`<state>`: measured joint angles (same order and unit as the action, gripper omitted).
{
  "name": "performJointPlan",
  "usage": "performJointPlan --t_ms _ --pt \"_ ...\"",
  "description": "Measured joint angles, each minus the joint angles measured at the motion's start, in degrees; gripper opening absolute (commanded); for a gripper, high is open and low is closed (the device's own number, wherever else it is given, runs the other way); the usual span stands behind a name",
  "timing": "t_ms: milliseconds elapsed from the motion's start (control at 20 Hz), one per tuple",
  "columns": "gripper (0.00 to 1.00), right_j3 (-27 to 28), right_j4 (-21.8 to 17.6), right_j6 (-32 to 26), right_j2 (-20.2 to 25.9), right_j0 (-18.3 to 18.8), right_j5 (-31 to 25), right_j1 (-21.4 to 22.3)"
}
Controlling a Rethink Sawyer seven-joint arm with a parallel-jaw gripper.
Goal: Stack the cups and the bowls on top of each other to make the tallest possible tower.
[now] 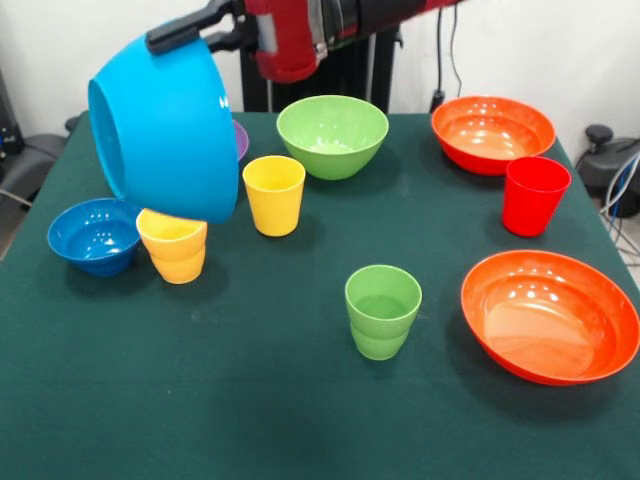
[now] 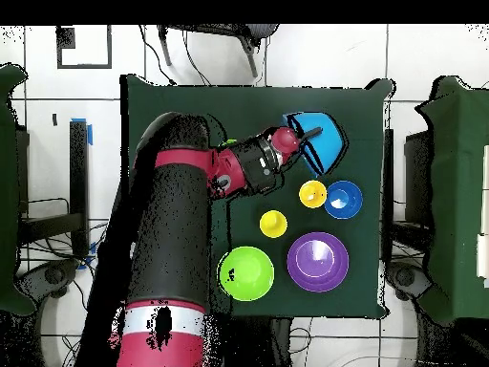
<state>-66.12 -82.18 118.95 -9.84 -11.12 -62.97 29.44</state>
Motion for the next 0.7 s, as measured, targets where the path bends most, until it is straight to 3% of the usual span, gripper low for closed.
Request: performJointPlan --t_ms 700 --pt "0.0 9.73 -2.65 9.93 -6.64 -2.07 -2.5 -14.6"
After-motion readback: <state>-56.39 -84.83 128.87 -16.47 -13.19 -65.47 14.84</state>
